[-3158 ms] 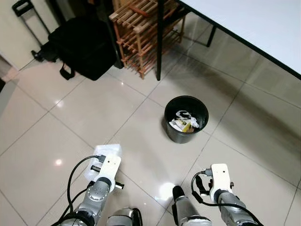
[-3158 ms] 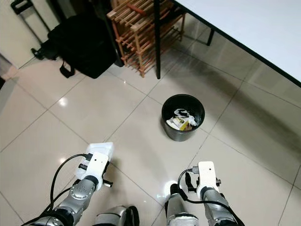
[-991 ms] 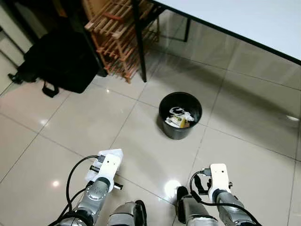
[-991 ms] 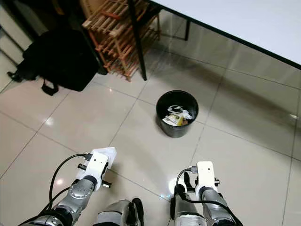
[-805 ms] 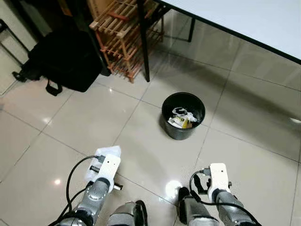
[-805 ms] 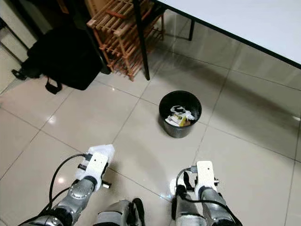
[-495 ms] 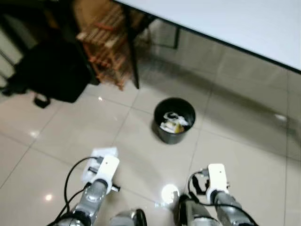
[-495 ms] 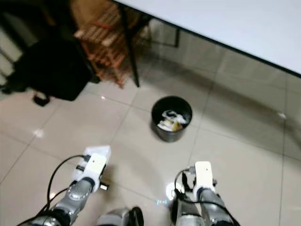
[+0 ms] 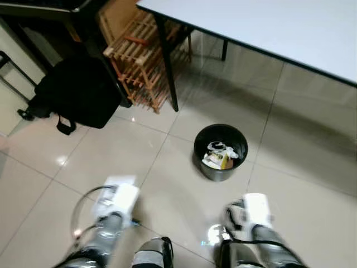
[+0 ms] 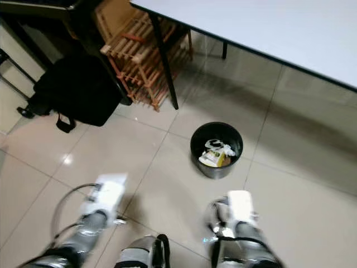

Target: Picking trash to rubbish bin

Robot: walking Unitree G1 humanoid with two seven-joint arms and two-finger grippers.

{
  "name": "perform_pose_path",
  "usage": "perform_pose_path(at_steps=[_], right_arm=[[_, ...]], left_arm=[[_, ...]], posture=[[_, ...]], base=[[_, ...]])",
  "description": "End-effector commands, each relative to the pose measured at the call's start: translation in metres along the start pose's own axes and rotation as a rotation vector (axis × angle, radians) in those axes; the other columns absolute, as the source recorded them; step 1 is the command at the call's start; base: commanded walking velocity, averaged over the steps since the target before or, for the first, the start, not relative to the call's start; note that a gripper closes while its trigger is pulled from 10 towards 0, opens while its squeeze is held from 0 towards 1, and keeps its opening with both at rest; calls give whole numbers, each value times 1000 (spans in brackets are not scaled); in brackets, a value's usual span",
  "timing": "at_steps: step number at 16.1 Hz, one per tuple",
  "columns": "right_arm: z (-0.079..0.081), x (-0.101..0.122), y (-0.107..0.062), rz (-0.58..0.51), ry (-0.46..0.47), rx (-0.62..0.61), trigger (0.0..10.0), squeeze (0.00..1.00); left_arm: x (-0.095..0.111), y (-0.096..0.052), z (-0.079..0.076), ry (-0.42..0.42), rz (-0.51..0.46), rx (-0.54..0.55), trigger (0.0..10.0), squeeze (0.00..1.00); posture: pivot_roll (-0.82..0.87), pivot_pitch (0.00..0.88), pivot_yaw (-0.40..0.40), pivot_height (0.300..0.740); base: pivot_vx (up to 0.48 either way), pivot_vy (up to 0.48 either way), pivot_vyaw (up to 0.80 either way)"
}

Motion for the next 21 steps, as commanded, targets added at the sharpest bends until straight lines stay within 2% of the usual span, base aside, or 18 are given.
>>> perform_pose_path(at_steps=[1, 3, 5, 15, 21], right_arm=[[4, -10, -2, 33, 21, -2, 10000, 0], [5, -11, -2, 42, 20, 3, 10000, 0], [5, -12, -3, 46, 21, 5, 10000, 0], [6, -12, -2, 46, 17, 6, 10000, 0], [6, -12, -3, 39, 16, 6, 10000, 0]], left_arm=[[-12, -4, 3, 11, 35, 3, 10000, 0], [-12, -4, 2, 10, 34, 2, 10000, 0], [-10, -4, 0, -12, 15, -10, 10000, 0], [-10, -4, -3, -18, 13, -27, 10000, 0], [-12, -5, -2, -8, 23, -18, 10000, 0]], posture=[[41, 272, 114, 740], [43, 274, 114, 740], [44, 275, 115, 740], [45, 278, 115, 740], [44, 276, 114, 740]], base=[[292, 0, 0], [292, 0, -303], [0, 0, -769], [0, 0, -769], [185, 0, 0]])
Point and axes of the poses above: a point about 5 cm out from each wrist's last joint towards the gripper, its own y axis pointing out of the wrist towards the gripper, its own x axis along the axis of the wrist's last joint, z = x × y, the point moved 2 cm from there along y, pointing out of the wrist towards the gripper, and after that the axes turned 3 degrees about y, right-handed, at the moved point
